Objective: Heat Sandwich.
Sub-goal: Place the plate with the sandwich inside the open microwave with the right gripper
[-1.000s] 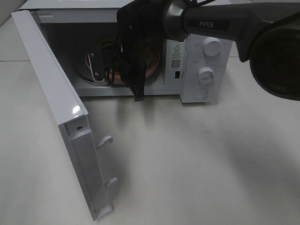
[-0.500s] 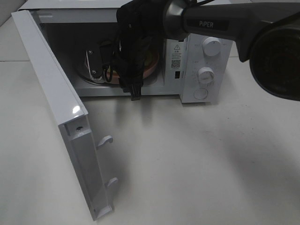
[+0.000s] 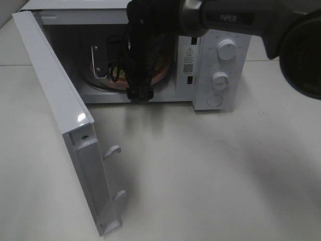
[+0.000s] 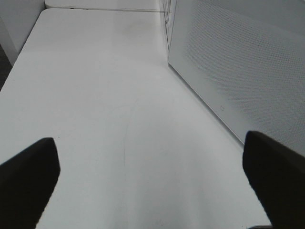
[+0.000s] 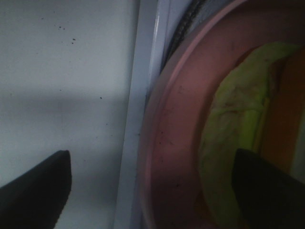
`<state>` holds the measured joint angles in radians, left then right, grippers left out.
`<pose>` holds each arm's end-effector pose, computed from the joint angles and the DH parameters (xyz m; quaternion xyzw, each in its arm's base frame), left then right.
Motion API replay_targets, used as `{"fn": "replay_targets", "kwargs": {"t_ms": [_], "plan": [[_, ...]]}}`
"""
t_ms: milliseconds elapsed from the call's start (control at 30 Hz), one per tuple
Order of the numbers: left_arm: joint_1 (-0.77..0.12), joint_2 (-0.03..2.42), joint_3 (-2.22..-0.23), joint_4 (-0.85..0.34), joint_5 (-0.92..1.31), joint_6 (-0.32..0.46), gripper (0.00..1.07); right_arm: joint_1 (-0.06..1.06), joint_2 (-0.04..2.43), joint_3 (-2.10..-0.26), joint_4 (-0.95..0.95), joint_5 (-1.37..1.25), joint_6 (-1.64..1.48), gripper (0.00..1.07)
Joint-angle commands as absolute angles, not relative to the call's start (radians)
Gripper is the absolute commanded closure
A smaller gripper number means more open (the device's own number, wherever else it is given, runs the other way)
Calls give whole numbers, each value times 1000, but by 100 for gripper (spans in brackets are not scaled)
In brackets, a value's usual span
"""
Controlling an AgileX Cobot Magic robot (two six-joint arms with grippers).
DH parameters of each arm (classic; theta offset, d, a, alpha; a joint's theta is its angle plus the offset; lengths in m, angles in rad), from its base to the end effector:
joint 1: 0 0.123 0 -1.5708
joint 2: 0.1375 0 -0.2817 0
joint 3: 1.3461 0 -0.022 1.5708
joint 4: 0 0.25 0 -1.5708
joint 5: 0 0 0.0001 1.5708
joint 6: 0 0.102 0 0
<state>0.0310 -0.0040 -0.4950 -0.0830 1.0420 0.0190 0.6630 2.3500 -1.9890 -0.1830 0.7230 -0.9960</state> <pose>0.0085 -0.0070 0.2724 -0.0039 0.8478 -0.0282 0.5295 0.4220 0.3139 0.1634 -0.7373 0.6091 -0.1230 0.2652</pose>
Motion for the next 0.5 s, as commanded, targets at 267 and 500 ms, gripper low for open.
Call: {"fn": "replay_targets", "kwargs": {"t_ms": [267,500], "plan": [[34,-27,-494,-88,1036,21,5,665,2170,-1695,-178,496,-994,24],[34,-27,-494,-88,1036,21,5,665,2069,-1524,-179,408,-994,26]]}}
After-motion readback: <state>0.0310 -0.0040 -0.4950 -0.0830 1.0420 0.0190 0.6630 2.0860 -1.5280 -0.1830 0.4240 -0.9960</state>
